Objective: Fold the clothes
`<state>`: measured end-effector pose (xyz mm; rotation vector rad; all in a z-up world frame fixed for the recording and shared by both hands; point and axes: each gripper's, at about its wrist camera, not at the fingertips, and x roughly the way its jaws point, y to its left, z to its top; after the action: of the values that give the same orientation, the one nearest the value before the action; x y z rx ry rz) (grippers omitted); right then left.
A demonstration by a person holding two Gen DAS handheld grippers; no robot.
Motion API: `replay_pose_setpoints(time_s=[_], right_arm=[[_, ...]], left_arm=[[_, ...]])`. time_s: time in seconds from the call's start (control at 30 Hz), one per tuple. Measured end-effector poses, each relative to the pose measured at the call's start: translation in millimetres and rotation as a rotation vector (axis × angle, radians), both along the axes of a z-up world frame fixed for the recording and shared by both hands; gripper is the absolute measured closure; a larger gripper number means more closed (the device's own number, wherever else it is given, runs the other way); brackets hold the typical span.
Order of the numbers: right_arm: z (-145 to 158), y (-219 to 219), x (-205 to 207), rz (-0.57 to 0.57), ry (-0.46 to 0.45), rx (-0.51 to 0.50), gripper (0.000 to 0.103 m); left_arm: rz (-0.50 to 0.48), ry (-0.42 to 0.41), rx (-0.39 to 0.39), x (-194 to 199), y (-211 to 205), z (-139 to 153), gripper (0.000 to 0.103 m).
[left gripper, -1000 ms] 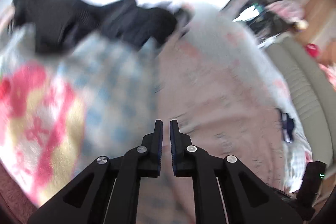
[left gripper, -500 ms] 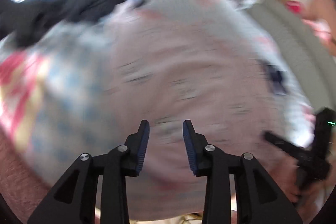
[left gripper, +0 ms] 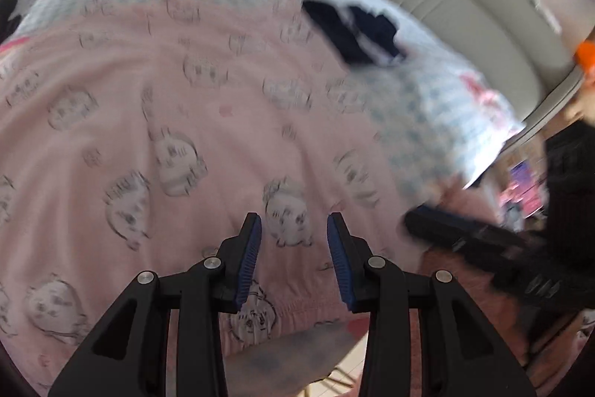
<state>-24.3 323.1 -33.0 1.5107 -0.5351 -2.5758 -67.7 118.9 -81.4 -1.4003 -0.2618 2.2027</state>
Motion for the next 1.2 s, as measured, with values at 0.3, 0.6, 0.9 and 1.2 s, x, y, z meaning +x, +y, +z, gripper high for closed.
replay_pose_setpoints(time_s=[0.3, 0.6, 0.9, 1.2], right_arm=[[-32.2, 11.0, -33.6, 0.168, -0.017, -0.075, 0.06], [-21.1, 26.1, -27.7, 0.05, 0.069, -0.147, 0.096], [-29.8, 24.7, -40.8, 0.058, 0.018, -0.119, 0.079], [-13.8, 9.3, -35.8, 0.017, 0.045, 0.303, 0.102]], left_arm=[[0.056, -0.032, 0.09, 11.7, -15.4, -23.9, 0.062], [0.045, -0.021, 0.09, 12.9, -13.3, -30.0, 0.061], [0.111, 0.21, 0.127, 35.0, -37.3, 29.0, 0.05], [0.217, 0.01, 0.038, 15.1, -78.3, -22.8, 0.05]])
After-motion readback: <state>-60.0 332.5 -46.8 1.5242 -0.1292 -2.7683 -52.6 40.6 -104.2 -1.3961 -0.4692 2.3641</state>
